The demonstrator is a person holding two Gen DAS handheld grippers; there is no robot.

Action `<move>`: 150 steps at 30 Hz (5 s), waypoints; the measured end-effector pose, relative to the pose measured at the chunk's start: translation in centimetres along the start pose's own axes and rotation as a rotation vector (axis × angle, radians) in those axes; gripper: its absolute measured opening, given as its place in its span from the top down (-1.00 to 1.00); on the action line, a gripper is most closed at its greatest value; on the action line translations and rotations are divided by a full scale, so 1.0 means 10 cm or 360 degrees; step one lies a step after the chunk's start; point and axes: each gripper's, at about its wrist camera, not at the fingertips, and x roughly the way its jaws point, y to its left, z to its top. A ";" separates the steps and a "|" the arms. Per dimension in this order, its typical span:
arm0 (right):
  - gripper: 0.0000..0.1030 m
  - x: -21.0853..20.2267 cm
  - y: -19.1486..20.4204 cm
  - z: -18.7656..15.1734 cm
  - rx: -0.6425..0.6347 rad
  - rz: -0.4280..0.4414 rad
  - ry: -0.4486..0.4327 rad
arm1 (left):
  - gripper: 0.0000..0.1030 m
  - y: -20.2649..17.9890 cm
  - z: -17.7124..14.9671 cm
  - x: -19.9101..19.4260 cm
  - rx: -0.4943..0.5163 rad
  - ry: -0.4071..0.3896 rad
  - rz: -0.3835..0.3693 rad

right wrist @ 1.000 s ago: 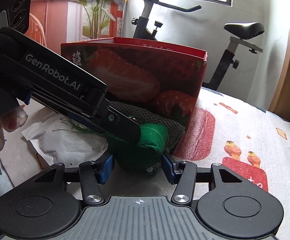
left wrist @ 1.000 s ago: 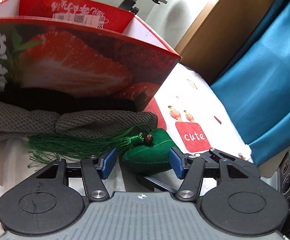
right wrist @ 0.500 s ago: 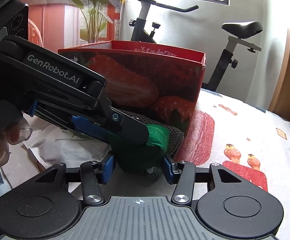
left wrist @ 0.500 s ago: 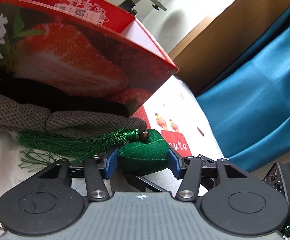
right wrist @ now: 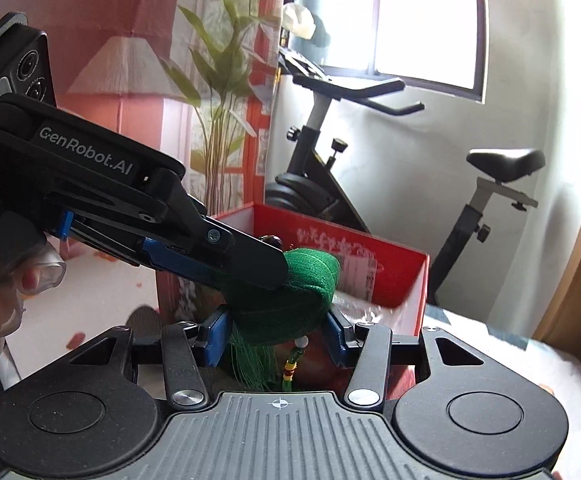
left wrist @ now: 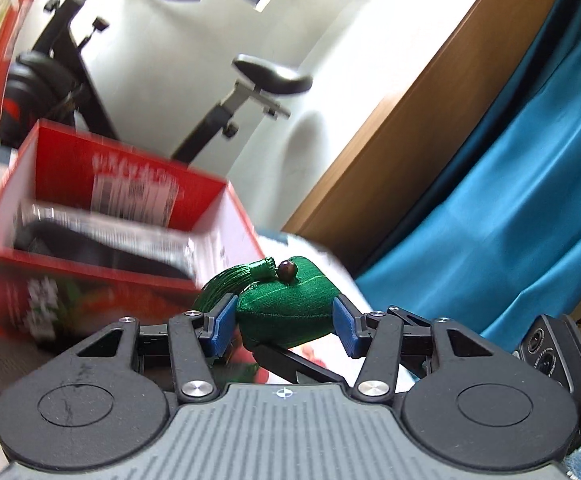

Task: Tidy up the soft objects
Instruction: 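Lift the green pouch with both grippers and lower it into the red box, then open both grippers to release the green pouch in the box, then move both grippers to the white plastic bag beside the grey cloth, then close both grippers on the edge of the white plastic bag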

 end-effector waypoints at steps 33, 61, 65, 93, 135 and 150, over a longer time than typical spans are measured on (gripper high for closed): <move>0.11 1.67 -0.02 0.80 -0.0061 0.0114 0.0225 | -0.05 1.02 0.73 0.47 -0.0042 0.0045 0.0224; -0.55 1.09 -0.64 0.24 0.0416 -0.0275 0.0283 | -0.80 0.54 0.32 0.09 0.0442 -0.0081 0.0537; -1.00 0.80 -0.64 0.18 0.0482 -0.0297 0.0182 | -1.00 0.49 0.20 -0.24 0.0472 -0.0126 0.0620; -0.99 0.25 0.35 -1.17 0.0602 -0.0332 0.0298 | -1.00 0.69 -1.05 -0.57 0.0290 0.0100 0.0813; -0.99 0.57 0.43 -1.41 0.0503 -0.0271 0.0494 | -1.00 0.97 -1.24 -0.18 0.0247 0.0375 0.0940; -0.21 0.63 0.36 -1.28 0.0672 0.0017 0.0458 | -0.47 1.02 -1.05 -0.02 0.0086 0.0370 0.0519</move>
